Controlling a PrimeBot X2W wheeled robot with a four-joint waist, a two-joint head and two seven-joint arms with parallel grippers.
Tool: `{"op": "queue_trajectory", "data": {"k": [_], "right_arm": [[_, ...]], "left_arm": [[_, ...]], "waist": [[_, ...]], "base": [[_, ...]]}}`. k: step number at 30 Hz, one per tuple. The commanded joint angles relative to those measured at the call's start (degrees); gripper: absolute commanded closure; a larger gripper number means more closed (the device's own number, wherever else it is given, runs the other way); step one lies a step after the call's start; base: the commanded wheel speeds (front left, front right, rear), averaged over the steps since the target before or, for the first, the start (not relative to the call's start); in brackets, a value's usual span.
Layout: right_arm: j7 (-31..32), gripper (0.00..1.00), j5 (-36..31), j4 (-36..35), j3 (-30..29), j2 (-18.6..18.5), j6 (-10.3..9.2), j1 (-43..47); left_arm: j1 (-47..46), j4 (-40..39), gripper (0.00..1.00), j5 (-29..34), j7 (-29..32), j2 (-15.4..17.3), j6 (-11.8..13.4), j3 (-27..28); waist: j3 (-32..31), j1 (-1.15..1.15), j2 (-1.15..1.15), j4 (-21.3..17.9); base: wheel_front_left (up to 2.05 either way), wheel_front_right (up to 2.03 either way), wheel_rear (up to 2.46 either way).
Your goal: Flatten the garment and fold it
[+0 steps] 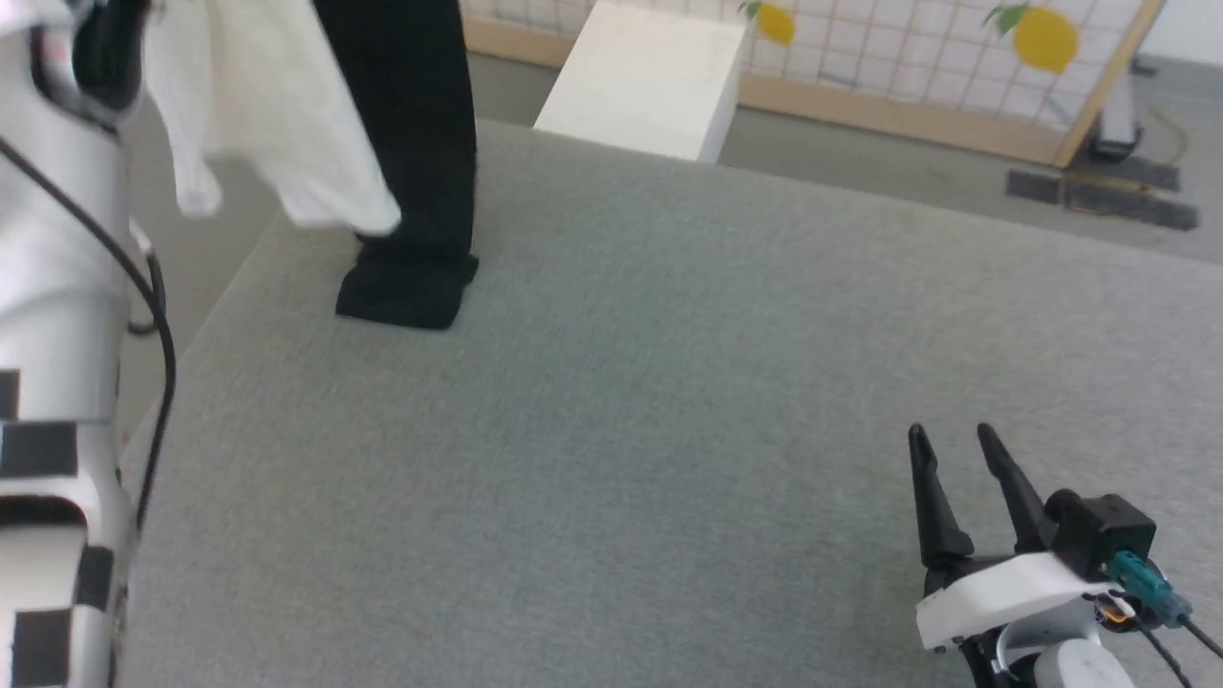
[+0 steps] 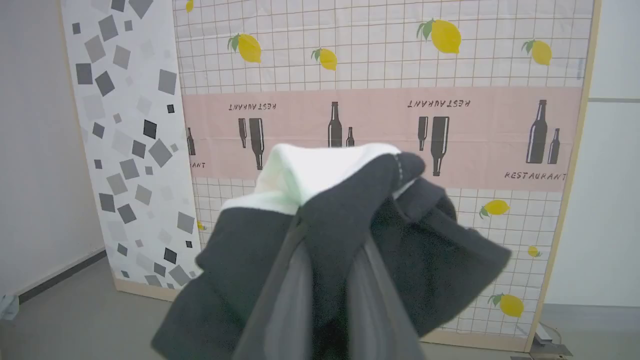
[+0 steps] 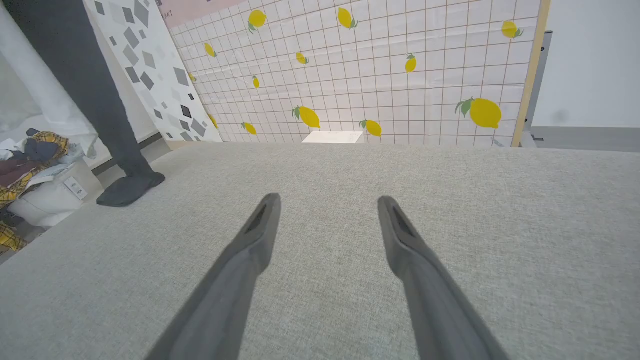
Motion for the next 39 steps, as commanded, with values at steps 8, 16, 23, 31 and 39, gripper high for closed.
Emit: {"op": "queue_trajectory", "data": {"k": [8,16,23,31,39], "right_arm": [[-0.56,0.0,2.19,0.34,0.38,-0.01,-0.08,2.19],[-0.57,0.0,2.1,-0.16,0.01,-0.01,-0.08,3.37],[-0.57,0.0,1.37,-1.0,-2.02,-0.01,-0.08,3.97],[-0.57,0.0,-0.36,-1.5,-3.07,-0.01,-0.08,3.9],[-0.58,0.0,-1.49,-1.55,-2.03,-0.01,-0.08,3.08]], "left_arm": [[-10.29,-4.82,1.0,-6.66,0.06,-1.83,-0.39,-6.74],[-13.64,-4.18,1.0,-9.98,-1.83,-4.27,-0.4,-9.89],[-9.15,-5.61,1.0,-14.43,-0.96,-7.97,-0.4,-12.44],[6.84,-6.88,1.0,-19.95,-0.51,-12.48,-0.4,-18.87],[22.07,-2.2,1.0,-18.52,7.64,-12.27,-0.4,-35.05]], "waist": [[-6.41,0.0,0.0,-10.3],[-6.9,0.0,0.0,-17.45],[-5.4,0.0,0.0,-19.95],[-3.78,0.0,0.0,-19.07],[-2.49,0.0,0.0,-17.47]], "base": [[0.0,0.0,0.0],[0.0,0.0,0.0],[0.0,0.0,0.0],[0.0,0.0,0.0],[0.0,0.0,0.0]]}}
